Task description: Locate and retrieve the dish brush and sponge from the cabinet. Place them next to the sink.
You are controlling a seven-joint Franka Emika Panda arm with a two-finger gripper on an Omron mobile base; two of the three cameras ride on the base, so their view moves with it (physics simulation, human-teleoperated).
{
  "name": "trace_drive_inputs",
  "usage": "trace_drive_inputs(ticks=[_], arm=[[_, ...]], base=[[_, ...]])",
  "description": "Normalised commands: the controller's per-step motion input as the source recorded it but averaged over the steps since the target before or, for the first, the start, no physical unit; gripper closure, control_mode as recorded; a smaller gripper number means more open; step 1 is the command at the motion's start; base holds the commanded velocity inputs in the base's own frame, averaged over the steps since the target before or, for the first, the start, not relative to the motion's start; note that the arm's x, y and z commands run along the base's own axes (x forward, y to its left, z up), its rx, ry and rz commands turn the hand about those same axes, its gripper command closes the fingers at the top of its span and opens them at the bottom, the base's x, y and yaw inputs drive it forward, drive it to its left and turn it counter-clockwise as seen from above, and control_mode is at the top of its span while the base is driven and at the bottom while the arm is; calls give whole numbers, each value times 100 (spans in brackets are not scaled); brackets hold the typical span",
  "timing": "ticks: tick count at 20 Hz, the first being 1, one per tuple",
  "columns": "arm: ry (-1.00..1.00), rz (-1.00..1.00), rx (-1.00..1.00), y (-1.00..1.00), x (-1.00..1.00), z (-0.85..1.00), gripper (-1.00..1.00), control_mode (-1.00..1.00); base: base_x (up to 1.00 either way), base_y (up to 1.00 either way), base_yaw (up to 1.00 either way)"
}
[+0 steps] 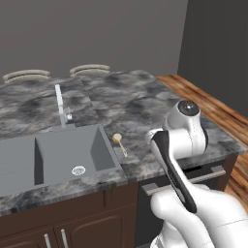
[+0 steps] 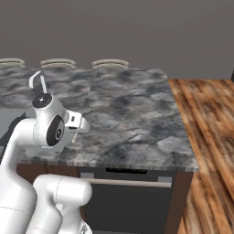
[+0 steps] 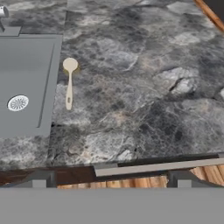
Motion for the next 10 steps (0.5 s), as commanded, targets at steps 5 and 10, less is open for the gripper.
trace_drive_inputs(ticks=[5,10], arm=[[-7,-1,-1,-5,-23,37,-100,-100],[-1,-2,0,0,-7,9,-100,-100]], base=[[0,0,0],[0,0,0]])
